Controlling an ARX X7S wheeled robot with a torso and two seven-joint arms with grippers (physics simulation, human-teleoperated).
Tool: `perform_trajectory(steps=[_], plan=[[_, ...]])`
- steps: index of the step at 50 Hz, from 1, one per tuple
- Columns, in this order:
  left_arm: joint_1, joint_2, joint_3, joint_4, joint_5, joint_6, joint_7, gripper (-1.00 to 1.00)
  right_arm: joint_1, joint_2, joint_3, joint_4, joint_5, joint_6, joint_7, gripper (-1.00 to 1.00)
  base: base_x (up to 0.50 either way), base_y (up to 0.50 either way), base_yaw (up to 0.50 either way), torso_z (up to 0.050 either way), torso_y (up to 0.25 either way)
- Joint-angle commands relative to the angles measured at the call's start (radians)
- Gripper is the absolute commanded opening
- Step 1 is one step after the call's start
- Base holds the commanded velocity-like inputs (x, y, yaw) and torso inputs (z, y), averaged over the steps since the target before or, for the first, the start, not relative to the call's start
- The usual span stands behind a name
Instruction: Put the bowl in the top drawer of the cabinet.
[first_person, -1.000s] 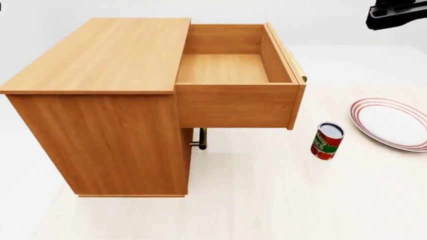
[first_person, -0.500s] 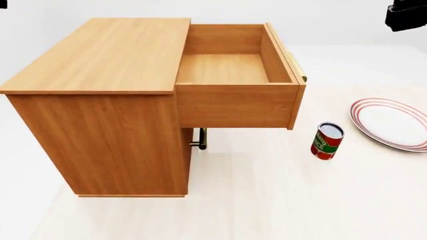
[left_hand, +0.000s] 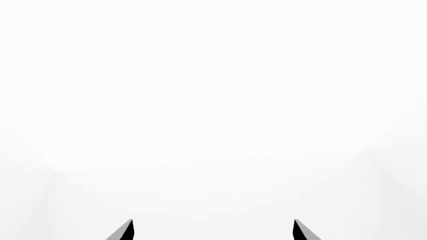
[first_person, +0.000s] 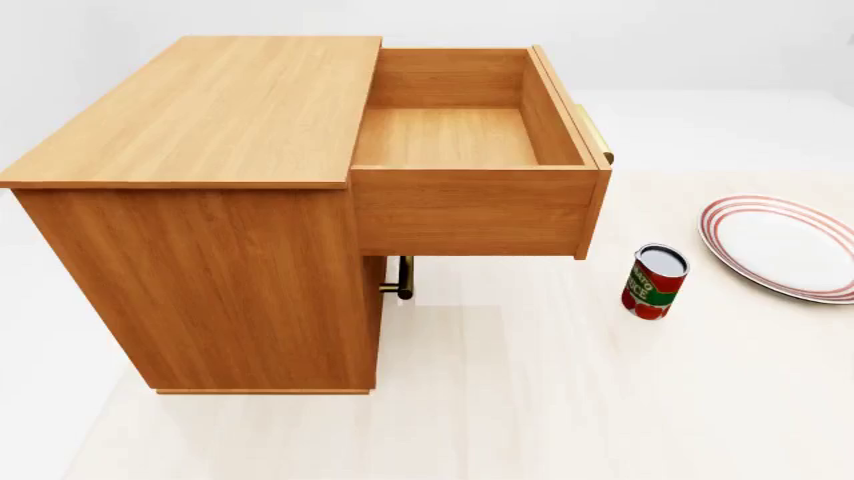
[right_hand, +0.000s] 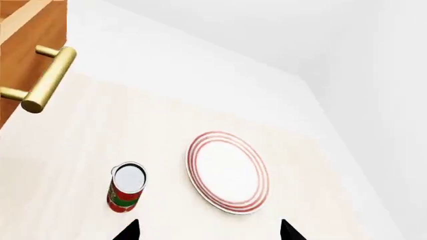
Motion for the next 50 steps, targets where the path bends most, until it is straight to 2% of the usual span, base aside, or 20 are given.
perform_trajectory(steps=[1,7,22,28,41,50], plan=[[0.011,0.003,-0.022,0.008,-0.014,0.016,-0.001,1.00,0.277,0.185,-0.392,-0.009,0.142,0.011,-0.065,1.00,0.00,0.00,0.00,0.000,0.000],[0.009,-0.003,-0.034,0.019,-0.040,0.006,-0.011,1.00,0.277,0.243,-0.453,-0.041,0.130,0.011,-0.111,1.00,0.00,0.00,0.00,0.000,0.000],[0.021,0.016,-0.010,-0.007,-0.004,0.035,0.005,1.00,0.261,0.331,-0.605,-0.062,-0.078,0.010,-0.335,1.00,0.00,0.00,0.00,0.000,0.000],[0.027,0.028,0.007,-0.022,0.017,0.051,0.015,1.00,0.187,0.356,-0.639,-0.066,-0.186,-0.022,-0.419,1.00,0.00,0.00,0.00,0.000,0.000],[0.036,0.045,0.039,-0.051,0.055,0.072,0.025,1.00,0.086,0.322,-0.711,-0.029,-0.400,-0.044,-0.537,1.00,0.00,0.00,0.00,0.000,0.000],[0.040,0.053,0.042,-0.052,0.050,0.078,0.023,1.00,-0.002,0.257,-0.766,0.039,-0.469,-0.164,-0.571,1.00,0.00,0.00,0.00,0.000,0.000]])
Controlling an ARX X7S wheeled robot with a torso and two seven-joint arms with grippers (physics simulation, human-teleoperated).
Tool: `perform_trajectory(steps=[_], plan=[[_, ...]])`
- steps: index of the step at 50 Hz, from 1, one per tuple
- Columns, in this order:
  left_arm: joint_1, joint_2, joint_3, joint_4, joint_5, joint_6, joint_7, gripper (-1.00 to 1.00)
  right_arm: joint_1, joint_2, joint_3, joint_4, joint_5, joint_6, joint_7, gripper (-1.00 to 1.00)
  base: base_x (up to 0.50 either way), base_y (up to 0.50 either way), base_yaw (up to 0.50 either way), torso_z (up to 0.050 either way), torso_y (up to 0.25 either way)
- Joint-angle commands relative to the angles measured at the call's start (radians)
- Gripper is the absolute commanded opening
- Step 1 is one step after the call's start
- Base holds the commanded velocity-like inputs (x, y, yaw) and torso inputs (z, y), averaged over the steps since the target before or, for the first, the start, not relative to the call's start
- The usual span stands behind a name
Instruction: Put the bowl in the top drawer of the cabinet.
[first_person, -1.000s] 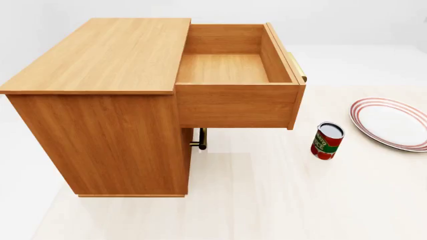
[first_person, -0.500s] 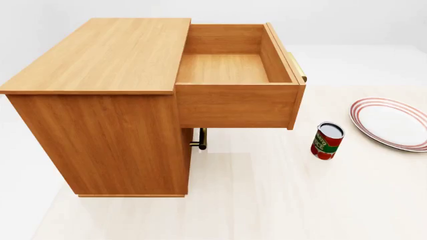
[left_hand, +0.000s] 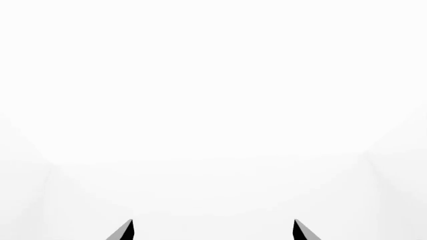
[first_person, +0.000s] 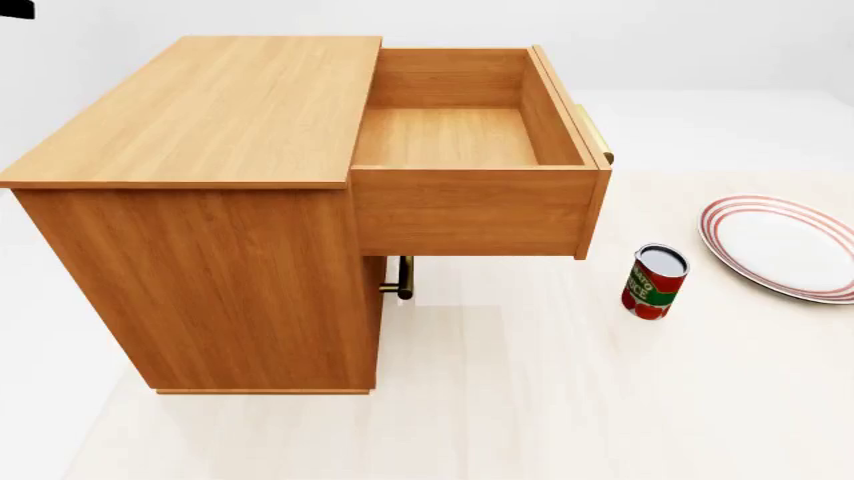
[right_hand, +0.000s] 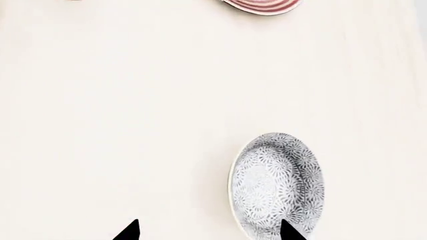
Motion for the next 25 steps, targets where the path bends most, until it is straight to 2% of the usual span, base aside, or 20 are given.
perform_trajectory(steps=[1,10,19,25], plan=[[0.007,0.011,0.009,-0.007,0.006,0.011,0.001,1.00,-0.097,-0.056,-0.070,0.064,-0.118,-0.106,-0.069,1.00,0.00,0.00,0.00,0.000,0.000],[0.015,0.017,-0.009,0.054,-0.039,0.008,-0.022,1.00,-0.214,-0.119,-0.124,0.174,-0.208,-0.291,-0.068,1.00,0.00,0.00,0.00,0.000,0.000],[0.014,0.017,-0.014,0.096,-0.069,0.010,-0.029,1.00,-0.279,-0.155,-0.153,0.239,-0.258,-0.389,-0.120,1.00,0.00,0.00,0.00,0.000,0.000],[0.021,0.015,-0.015,0.103,-0.071,0.019,-0.021,1.00,-0.349,-0.176,-0.170,0.277,-0.236,-0.437,-0.095,1.00,0.00,0.00,0.00,0.000,0.000]])
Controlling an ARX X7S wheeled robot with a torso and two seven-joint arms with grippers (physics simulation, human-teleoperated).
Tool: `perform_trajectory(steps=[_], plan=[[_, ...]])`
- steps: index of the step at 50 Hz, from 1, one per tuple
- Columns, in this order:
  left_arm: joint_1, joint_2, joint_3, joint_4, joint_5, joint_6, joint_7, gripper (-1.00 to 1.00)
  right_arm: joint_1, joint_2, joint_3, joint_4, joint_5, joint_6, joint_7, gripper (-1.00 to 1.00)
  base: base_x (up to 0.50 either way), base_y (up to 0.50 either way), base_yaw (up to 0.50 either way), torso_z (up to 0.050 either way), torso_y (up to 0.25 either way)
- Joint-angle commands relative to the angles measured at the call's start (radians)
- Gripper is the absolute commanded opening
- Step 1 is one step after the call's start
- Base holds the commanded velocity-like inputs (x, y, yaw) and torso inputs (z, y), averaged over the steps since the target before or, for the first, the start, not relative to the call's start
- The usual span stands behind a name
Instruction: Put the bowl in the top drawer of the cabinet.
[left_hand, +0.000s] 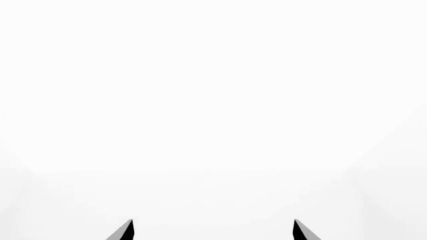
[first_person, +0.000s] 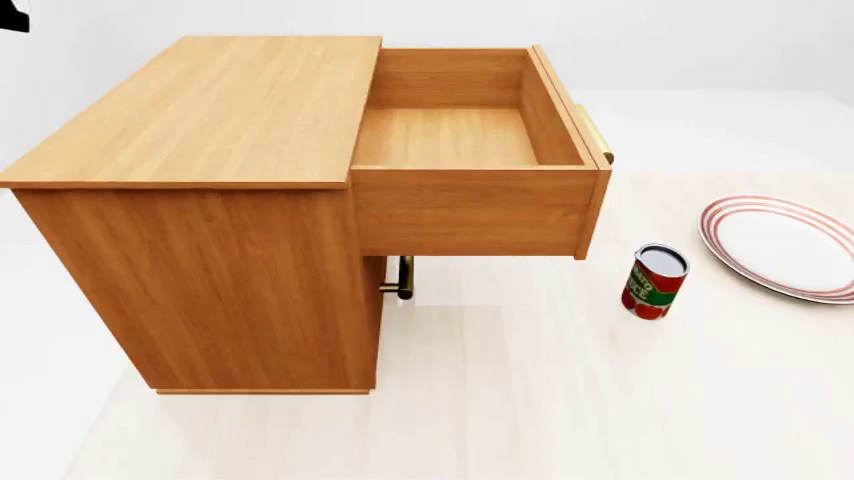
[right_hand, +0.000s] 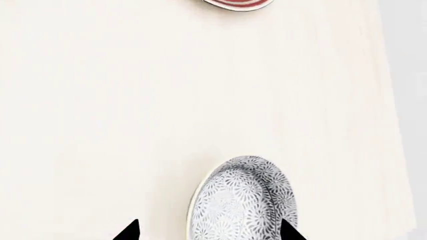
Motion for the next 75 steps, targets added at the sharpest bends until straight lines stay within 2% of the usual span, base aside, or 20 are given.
perform_trajectory(steps=[1,22,39,55,56,67,75], plan=[[0.007,0.000,-0.004,0.029,-0.017,0.011,0.003,1.00,-0.115,-0.038,-0.043,0.074,-0.023,-0.116,-0.002,1.00,0.00,0.00,0.00,0.000,0.000],[0.013,-0.008,-0.002,0.049,-0.034,0.004,-0.013,1.00,-0.293,-0.051,-0.089,0.132,0.046,-0.217,0.053,1.00,0.00,0.00,0.00,0.000,0.000],[0.031,-0.013,-0.006,0.060,-0.039,0.000,-0.030,1.00,-0.438,-0.129,-0.098,0.279,0.078,-0.349,0.127,1.00,0.00,0.00,0.00,0.000,0.000],[0.039,-0.013,-0.005,0.064,-0.042,0.006,-0.035,1.00,-0.527,-0.201,-0.101,0.368,0.098,-0.405,0.097,1.00,0.00,0.00,0.00,0.000,0.000],[0.039,-0.013,-0.005,0.064,-0.042,0.006,-0.035,1.00,-0.531,-0.201,-0.101,0.370,0.100,-0.406,0.097,-1.00,0.00,0.00,0.00,0.000,0.000],[0.040,-0.016,-0.004,0.064,-0.043,0.007,-0.041,1.00,-0.557,-0.187,-0.101,0.359,0.117,-0.409,0.098,-1.00,0.00,0.00,0.00,0.000,0.000],[0.040,-0.016,-0.003,0.062,-0.044,0.012,-0.041,1.00,-0.497,-0.144,-0.095,0.297,0.097,-0.372,0.114,-1.00,0.00,0.00,0.00,0.000,0.000]])
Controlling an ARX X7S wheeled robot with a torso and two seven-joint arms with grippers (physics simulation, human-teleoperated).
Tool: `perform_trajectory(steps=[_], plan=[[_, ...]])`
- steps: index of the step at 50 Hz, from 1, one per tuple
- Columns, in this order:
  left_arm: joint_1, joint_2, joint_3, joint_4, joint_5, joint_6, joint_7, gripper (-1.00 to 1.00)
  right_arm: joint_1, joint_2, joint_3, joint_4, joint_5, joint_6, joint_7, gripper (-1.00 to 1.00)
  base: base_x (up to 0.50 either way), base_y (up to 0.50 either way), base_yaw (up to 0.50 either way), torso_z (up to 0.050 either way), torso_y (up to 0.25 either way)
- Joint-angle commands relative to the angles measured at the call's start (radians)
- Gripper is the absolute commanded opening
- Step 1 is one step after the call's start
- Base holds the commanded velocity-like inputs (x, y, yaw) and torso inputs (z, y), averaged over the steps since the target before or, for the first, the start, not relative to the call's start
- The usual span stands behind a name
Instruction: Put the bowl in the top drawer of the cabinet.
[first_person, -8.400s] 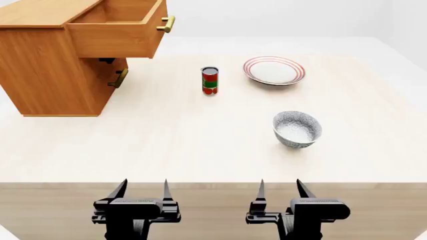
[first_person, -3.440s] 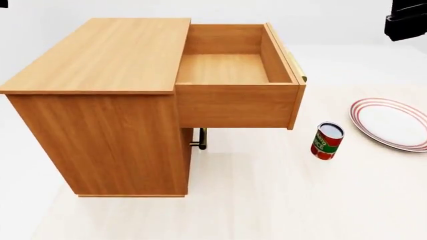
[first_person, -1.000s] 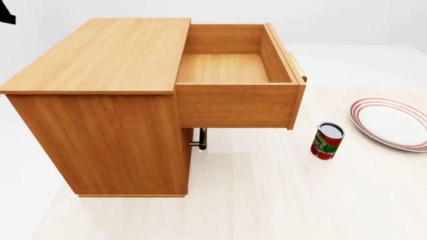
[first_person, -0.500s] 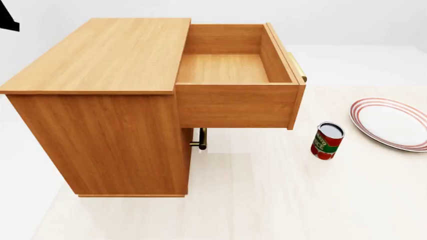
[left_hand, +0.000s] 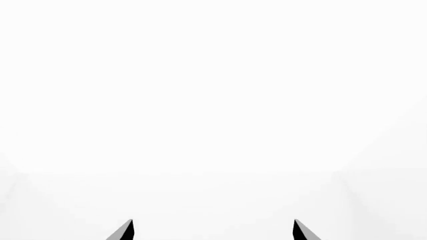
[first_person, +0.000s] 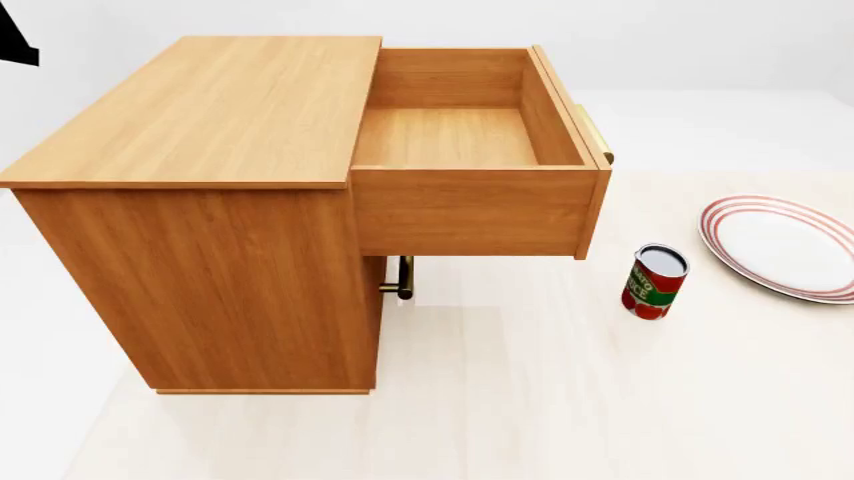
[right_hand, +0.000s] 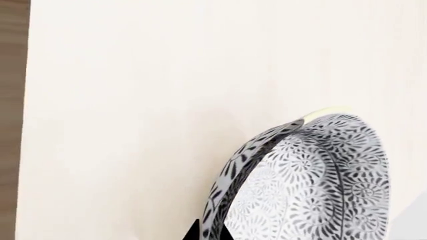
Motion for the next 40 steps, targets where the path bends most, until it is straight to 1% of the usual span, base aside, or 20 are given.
perform_trajectory(steps=[1,4,10,18,23,27,32,36,40], plan=[[0.001,-0.001,0.001,-0.001,-0.002,0.005,-0.002,1.00,0.045,0.044,0.003,-0.056,-0.022,0.031,0.015,-1.00,0.00,0.00,0.00,0.000,0.000],[0.002,0.000,0.001,-0.001,-0.003,0.007,-0.001,1.00,0.074,0.056,0.011,-0.084,-0.024,0.053,0.034,-1.00,0.00,0.00,0.00,0.000,0.000],[0.002,0.000,0.001,-0.002,-0.005,0.010,-0.002,1.00,0.160,0.127,0.025,-0.177,-0.059,0.115,0.054,-1.00,0.00,0.00,0.00,0.000,0.000],[0.003,0.005,0.000,-0.004,-0.005,0.019,-0.003,1.00,0.323,0.225,0.074,-0.324,-0.130,0.276,0.076,-1.00,0.00,0.00,0.00,0.000,0.000],[0.004,0.009,-0.001,-0.006,-0.005,0.027,-0.001,1.00,0.388,0.264,0.103,-0.391,-0.160,0.358,0.081,-1.00,0.00,0.00,0.00,0.000,0.000],[0.004,0.012,-0.002,-0.007,-0.005,0.031,-0.002,1.00,0.449,0.282,0.131,-0.446,-0.208,0.437,0.055,-1.00,0.00,0.00,0.00,0.000,0.000],[0.005,0.016,-0.002,-0.008,-0.004,0.038,-0.002,1.00,0.545,0.262,0.163,-0.519,-0.320,0.544,-0.055,-1.00,0.00,0.00,0.00,0.000,0.000],[0.006,0.018,-0.002,-0.009,-0.002,0.044,-0.002,1.00,0.635,0.194,0.164,-0.556,-0.426,0.614,-0.194,-1.00,0.00,0.00,0.00,0.000,0.000],[0.006,0.018,-0.002,-0.010,-0.002,0.046,-0.003,1.00,0.686,0.124,0.151,-0.565,-0.480,0.627,-0.292,-1.00,0.00,0.00,0.00,0.000,0.000]])
